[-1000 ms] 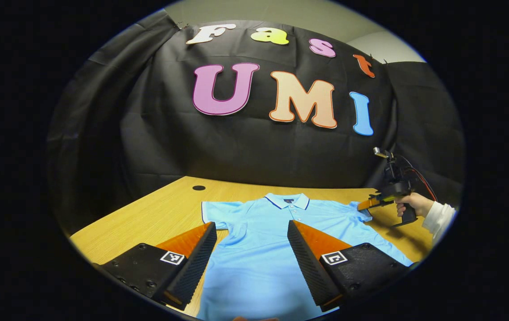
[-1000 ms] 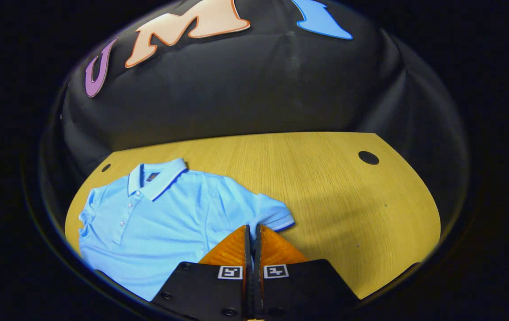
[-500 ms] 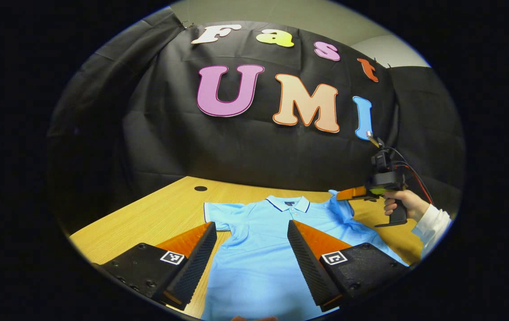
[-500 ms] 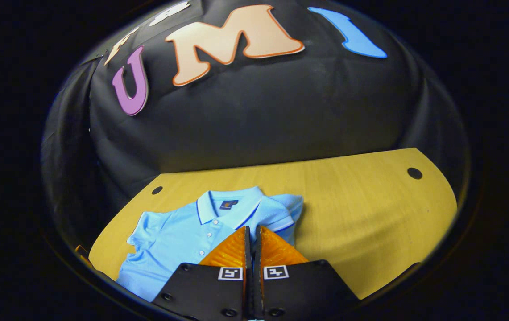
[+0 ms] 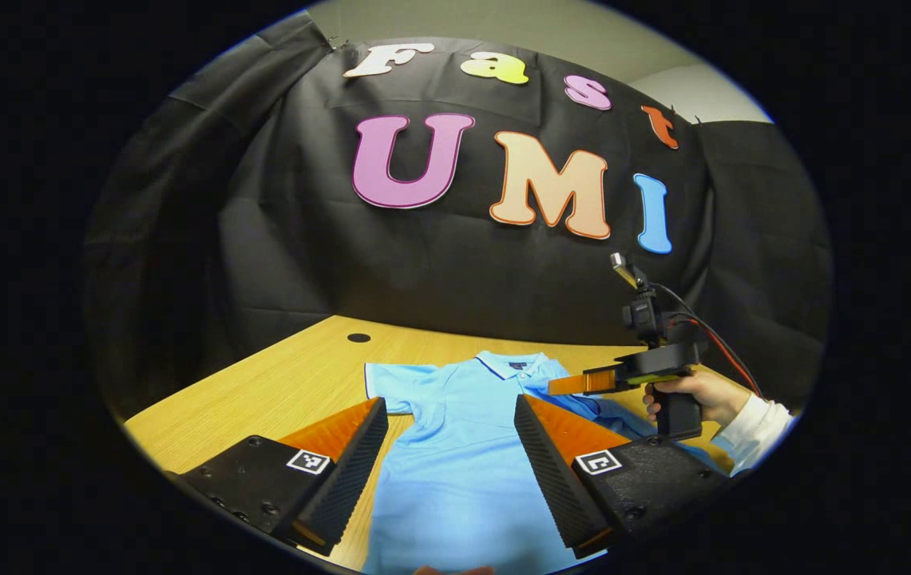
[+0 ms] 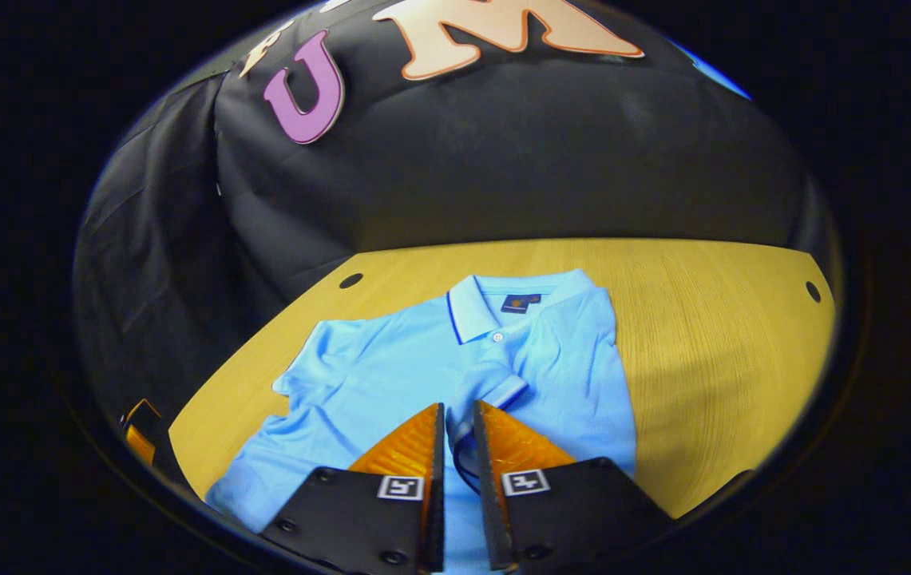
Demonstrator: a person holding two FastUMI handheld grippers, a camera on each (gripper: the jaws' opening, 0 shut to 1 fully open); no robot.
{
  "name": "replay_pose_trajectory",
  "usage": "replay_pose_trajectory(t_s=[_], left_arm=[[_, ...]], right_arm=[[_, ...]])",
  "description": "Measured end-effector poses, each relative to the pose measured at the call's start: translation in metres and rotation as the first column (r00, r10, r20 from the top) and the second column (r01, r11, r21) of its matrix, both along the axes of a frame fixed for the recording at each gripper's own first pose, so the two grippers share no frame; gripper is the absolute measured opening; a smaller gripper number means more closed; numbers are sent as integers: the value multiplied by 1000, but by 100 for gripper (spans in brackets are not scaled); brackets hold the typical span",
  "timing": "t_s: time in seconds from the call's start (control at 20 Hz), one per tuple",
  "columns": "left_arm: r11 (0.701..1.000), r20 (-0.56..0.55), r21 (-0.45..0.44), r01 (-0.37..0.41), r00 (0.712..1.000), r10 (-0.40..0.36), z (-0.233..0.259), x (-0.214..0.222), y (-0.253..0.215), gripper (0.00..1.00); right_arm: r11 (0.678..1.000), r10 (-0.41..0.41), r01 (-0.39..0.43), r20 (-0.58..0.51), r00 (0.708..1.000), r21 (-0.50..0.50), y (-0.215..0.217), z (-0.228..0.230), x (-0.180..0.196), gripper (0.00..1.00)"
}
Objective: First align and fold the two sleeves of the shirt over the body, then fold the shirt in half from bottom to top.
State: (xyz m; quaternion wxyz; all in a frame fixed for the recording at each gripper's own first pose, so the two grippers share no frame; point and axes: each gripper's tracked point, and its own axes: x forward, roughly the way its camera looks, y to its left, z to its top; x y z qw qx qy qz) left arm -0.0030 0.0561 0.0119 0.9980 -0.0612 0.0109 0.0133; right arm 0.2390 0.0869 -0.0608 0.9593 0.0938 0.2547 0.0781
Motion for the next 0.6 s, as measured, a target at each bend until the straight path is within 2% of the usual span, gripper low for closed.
replay_pose_trajectory(t_s=[0.05, 0.15, 0.2, 0.25, 0.3, 0.6], left_arm=[[1000, -8, -1, 0, 1000, 0, -2, 2, 0, 95], [1000, -23, -1, -3, 1000, 3, -8, 4, 1, 95], [1000, -28, 0, -4, 1000, 4, -10, 6, 2, 95], [1000, -28, 0, -8, 1000, 8, -9, 7, 4, 95], [1000, -28, -1, -10, 1000, 10, -10, 8, 5, 95], [1000, -51, -8, -30, 998, 29, -20, 20, 17, 95]], right_arm=[[1000, 27, -27, 8, 1000, 9, 8, 7, -5, 29], [999, 40, -39, 33, 999, -3, 14, 18, -11, 86], [999, 36, -36, 44, 998, -14, 9, 23, -17, 99], [999, 36, -34, 57, 998, -22, 6, 26, -23, 95], [999, 33, -32, 66, 997, -19, 5, 30, -30, 98], [1000, 12, -13, 128, 992, 8, -24, 54, -87, 98]])
